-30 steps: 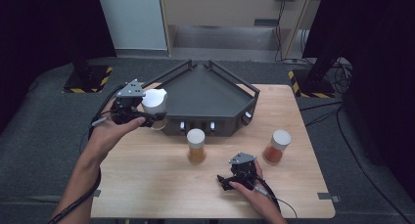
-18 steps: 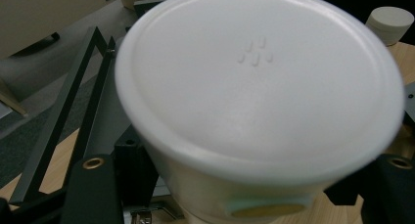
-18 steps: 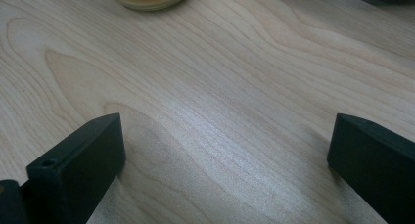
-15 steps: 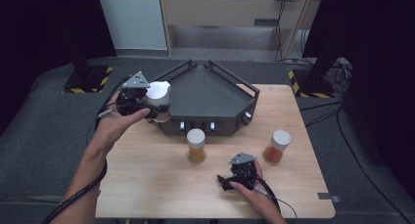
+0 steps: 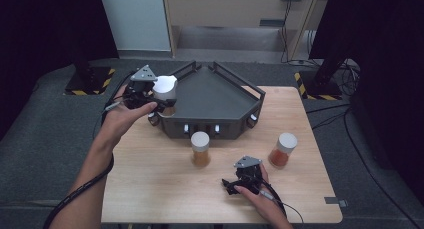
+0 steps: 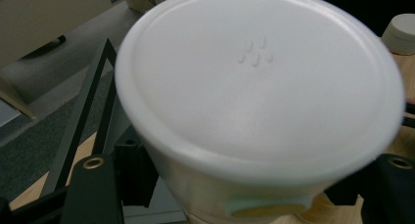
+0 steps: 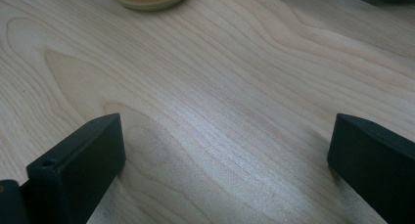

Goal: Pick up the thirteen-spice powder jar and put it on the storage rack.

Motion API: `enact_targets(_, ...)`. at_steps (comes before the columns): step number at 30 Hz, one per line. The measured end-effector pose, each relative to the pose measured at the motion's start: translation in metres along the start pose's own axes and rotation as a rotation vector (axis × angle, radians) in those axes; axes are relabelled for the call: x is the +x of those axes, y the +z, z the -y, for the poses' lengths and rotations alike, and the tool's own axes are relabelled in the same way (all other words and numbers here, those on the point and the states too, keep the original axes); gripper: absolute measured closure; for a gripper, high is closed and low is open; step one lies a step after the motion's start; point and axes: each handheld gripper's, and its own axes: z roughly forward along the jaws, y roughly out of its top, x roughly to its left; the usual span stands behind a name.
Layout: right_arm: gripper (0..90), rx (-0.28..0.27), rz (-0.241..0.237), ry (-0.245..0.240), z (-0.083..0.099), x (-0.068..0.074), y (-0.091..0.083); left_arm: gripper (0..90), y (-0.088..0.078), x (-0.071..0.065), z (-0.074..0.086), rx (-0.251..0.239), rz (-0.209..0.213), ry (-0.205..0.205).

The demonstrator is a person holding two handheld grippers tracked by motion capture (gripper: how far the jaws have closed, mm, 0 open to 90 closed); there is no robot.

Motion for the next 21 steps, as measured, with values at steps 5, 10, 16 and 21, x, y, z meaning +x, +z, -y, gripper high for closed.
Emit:
enact_targets(5,0.8,0.0,0.0,0.0,0.0,0.0,0.0,29.2,0.007,0.003,-0.002,-0.004,-0.001,-0.004)
enact_targets(10,0.8,0.0,0.0,0.0,0.0,0.0,0.0,29.2,0.015,0.007,-0.002,-0.006,-0.003,-0.02)
enact_targets(16,0.8,0.0,0.001,0.0,0.0,0.0,0.0,29.2,0.025,0.011,0.001,0.005,-0.018,-0.036)
enact_targets(21,0.9,0.0,0.001,0.0,0.0,0.0,0.0,29.2,0.032,0.014,0.005,0.01,-0.034,-0.047)
